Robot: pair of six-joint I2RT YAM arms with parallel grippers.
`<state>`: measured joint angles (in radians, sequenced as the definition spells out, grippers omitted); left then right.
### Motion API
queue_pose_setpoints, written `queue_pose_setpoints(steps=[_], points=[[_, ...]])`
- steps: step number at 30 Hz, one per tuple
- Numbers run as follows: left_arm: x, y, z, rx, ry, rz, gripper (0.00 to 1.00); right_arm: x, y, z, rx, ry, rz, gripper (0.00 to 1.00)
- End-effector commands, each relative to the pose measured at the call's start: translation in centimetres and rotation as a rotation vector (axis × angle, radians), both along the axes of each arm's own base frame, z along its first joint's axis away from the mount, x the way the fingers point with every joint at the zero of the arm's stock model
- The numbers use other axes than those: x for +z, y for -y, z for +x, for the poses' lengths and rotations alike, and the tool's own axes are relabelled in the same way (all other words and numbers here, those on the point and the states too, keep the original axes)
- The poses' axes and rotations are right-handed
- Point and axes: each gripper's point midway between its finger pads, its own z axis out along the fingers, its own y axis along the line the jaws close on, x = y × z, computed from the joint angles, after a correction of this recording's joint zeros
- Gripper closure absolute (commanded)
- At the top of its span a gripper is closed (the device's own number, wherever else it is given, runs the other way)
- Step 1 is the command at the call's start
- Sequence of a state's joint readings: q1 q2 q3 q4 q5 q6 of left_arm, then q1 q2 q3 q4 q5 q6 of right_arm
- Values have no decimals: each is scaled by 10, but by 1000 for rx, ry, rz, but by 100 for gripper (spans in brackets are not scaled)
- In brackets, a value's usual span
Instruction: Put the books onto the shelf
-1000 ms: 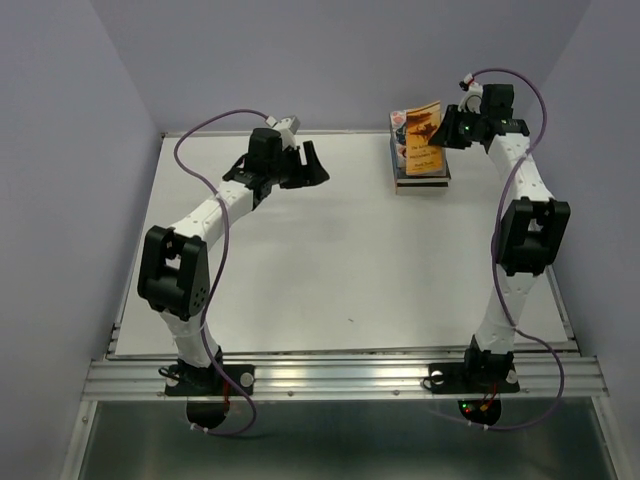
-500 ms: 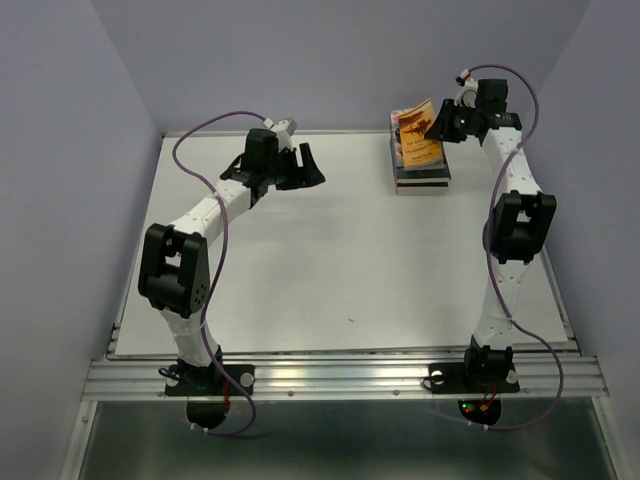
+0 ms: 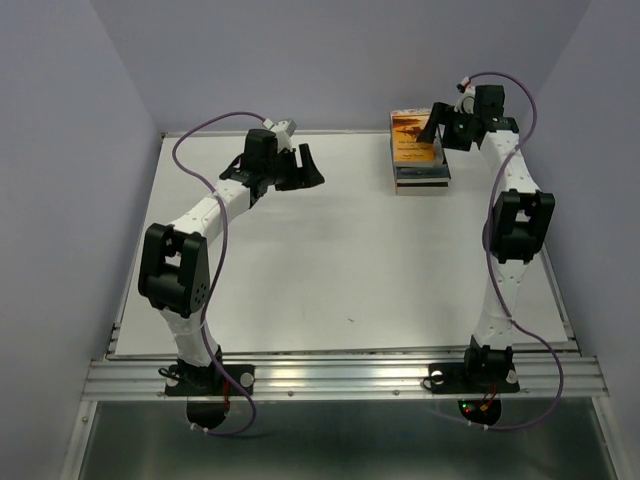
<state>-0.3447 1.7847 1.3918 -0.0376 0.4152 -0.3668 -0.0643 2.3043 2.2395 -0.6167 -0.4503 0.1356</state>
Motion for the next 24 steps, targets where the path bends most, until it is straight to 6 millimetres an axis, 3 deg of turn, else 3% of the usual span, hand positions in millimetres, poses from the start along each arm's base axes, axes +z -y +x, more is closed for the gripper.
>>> queue_pose_setpoints(steps=[1, 7, 12, 14, 19, 24], points=[[35, 1, 5, -20, 89, -25, 20, 54, 1, -10, -17, 112, -20, 0], [36, 1, 3, -15, 82, -37, 20, 65, 4, -28, -30, 135, -89, 0], [37, -1, 0, -8, 84, -42, 20, 74, 5, -38, -117, 164, -298, 0], [40, -1, -1, -5, 91, -44, 20, 71, 1, -40, -119, 165, -403, 0], [49, -6, -4, 13, 112, -38, 20, 59, -48, -39, -25, 162, -486, 0], [50, -8, -5, 25, 115, -36, 20, 40, -47, -24, -54, 134, -558, 0]])
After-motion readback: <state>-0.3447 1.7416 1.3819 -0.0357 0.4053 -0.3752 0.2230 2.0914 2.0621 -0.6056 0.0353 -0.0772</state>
